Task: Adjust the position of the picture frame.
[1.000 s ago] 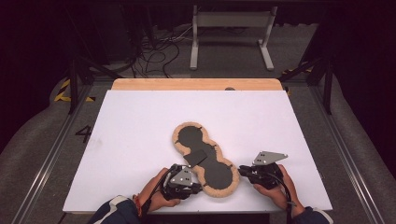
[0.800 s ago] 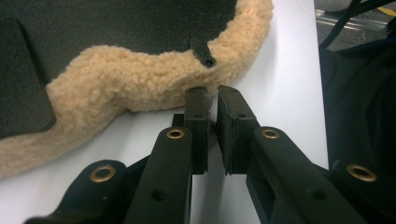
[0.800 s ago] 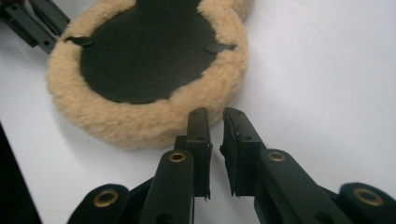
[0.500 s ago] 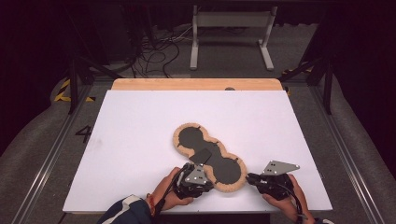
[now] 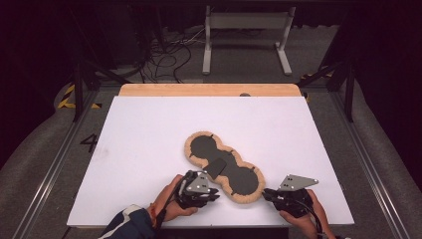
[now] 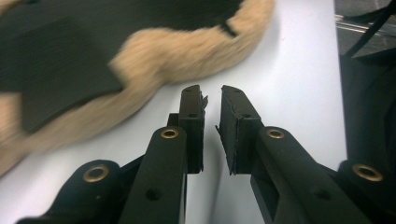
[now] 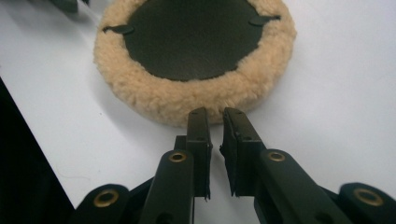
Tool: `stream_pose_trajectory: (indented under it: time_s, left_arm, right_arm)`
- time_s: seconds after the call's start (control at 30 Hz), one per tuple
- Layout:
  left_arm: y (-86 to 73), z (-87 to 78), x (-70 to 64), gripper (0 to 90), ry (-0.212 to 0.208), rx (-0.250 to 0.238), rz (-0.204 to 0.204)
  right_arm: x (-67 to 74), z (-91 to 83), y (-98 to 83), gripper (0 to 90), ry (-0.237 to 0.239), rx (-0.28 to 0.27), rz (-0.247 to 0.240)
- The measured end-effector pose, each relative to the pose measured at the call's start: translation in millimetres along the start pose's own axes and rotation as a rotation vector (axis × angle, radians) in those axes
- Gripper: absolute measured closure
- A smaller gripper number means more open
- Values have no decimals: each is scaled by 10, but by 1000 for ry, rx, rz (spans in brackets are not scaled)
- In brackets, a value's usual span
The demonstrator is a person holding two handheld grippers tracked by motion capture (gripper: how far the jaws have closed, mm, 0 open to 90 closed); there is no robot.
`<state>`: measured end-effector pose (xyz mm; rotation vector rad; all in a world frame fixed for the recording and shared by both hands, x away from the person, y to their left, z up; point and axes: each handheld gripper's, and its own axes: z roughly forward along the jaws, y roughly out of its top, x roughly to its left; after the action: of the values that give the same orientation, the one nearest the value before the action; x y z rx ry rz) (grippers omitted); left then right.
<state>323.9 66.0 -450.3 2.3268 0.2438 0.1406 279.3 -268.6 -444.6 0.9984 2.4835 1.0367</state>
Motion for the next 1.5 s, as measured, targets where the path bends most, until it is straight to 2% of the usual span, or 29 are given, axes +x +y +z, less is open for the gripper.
stream_pose_trajectory:
  time_s: [0.07,0.13,0.17,0.2,0.27,0.37,0.43,0.53,0.63,0.7,0.77,0.83,0.9,0.97,1.07,1.1,1.13,1.17,1.23,1.37,1.4,1.43,1.5]
  left_arm:
    - [-78,-118,92,793,55,6,10]
    - [-172,-242,231,819,85,-17,-10]
    - [-226,-311,321,829,129,-19,-20]
    - [-273,-365,401,831,162,-21,-36]
    - [-376,-450,586,839,205,-45,-114]
    - [-450,-493,776,857,254,-52,-171]
    - [-479,-492,921,899,296,-27,-160]
    - [-480,-475,1107,900,321,-18,-194]
    - [-483,-444,1307,900,318,-32,-268]
    - [-465,-398,1398,899,348,-30,-287]
    - [-451,-362,1473,888,327,-34,-327]
    - [-427,-312,1533,886,353,-38,-336]
    - [-409,-248,1599,870,343,-30,-352]
    - [-397,-191,1665,868,353,-18,-369]
    - [-379,-115,1708,853,364,-19,-354]
    - [-372,-118,1733,840,352,-16,-361]
    - [-369,-125,1771,825,341,-28,-390]
    - [-363,-129,1799,822,342,-29,-400]
    - [-337,-99,1809,817,350,-8,-377]
    - [-294,-41,1787,819,325,-21,-368]
    - [-297,-43,1787,859,316,-21,-367]
    - [-312,-54,1793,870,294,-29,-375]
    - [-331,-76,1791,897,268,-26,-363]
  right_arm:
    - [-17,-4,-7,824,-7,0,15]
    - [-25,7,-6,834,-12,-1,27]
    - [-20,20,-5,839,-21,4,27]
    - [-5,35,-4,850,-39,1,23]
    - [21,57,9,862,-67,4,15]
    - [12,80,7,880,-93,6,37]
    - [-15,98,3,882,-100,1,64]
    - [-33,131,11,890,-118,0,77]
    - [-36,146,20,895,-125,-2,88]
    - [-46,156,29,897,-131,-4,94]
    - [-55,167,43,896,-139,-4,96]
    - [-69,177,56,898,-144,-8,108]
    - [-65,197,66,900,-151,-8,116]
    - [-59,209,75,900,-156,-10,121]
    - [-71,222,81,900,-157,-18,127]
    - [-78,227,86,900,-157,-18,132]
    - [-84,231,89,900,-158,-18,135]
    - [-94,237,93,900,-157,-20,139]
    - [-106,248,103,900,-159,-22,149]
    - [-133,259,111,900,-157,-25,152]
    - [-145,261,112,900,-158,-26,159]
    - [-150,264,112,900,-156,-29,163]
    - [-158,267,116,900,-161,-27,170]
